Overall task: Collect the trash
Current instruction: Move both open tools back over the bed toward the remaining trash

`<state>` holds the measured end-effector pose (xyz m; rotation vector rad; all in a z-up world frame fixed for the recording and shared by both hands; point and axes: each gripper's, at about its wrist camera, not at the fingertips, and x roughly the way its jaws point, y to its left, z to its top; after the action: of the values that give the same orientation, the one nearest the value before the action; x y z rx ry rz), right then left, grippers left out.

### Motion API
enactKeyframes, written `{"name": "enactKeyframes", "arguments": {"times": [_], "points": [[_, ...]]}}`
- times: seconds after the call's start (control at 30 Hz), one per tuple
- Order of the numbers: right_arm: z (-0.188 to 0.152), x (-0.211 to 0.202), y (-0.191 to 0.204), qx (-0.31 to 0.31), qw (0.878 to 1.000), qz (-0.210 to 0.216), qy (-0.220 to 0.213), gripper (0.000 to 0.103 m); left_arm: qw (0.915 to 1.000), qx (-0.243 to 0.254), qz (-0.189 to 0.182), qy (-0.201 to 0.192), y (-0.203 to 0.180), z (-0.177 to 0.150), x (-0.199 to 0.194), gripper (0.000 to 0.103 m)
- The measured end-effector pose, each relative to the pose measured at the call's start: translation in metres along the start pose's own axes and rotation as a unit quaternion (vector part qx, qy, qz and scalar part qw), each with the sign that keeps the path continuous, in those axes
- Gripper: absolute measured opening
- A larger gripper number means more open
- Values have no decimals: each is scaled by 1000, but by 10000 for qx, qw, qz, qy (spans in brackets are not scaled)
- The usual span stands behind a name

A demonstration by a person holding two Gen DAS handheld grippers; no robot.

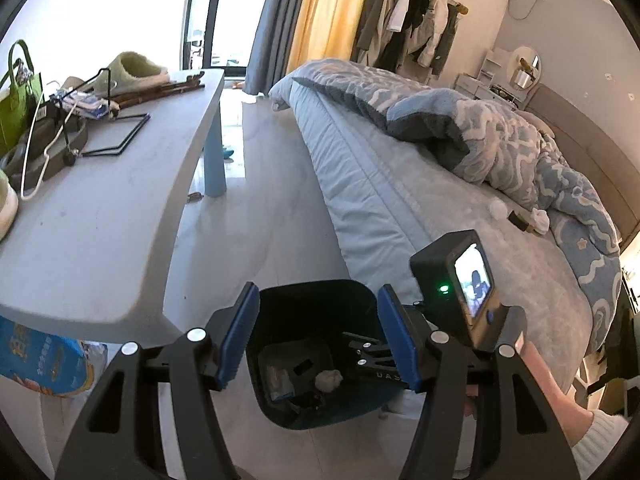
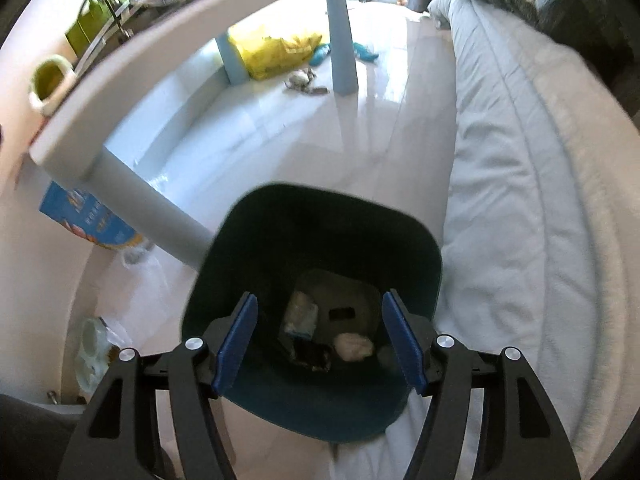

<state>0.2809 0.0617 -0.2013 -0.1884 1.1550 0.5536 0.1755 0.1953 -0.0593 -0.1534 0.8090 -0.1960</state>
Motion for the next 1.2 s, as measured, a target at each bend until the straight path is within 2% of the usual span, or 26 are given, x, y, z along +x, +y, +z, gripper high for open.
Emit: {"name": "enactKeyframes", "arguments": {"times": [0.4, 0.83, 1.2], "points": [[9, -72, -12, 20, 9939, 269, -1073, 66, 9991, 89, -16, -405, -26, 22, -20, 64], [-10, -128, -60, 332, 9860, 84, -1629, 66, 9978, 319, -187, -542, -79, 32, -10, 73], [-29, -165, -111, 671, 9784, -119, -1950, 66, 9966, 561, -316, -517, -124, 35, 8, 73]]}}
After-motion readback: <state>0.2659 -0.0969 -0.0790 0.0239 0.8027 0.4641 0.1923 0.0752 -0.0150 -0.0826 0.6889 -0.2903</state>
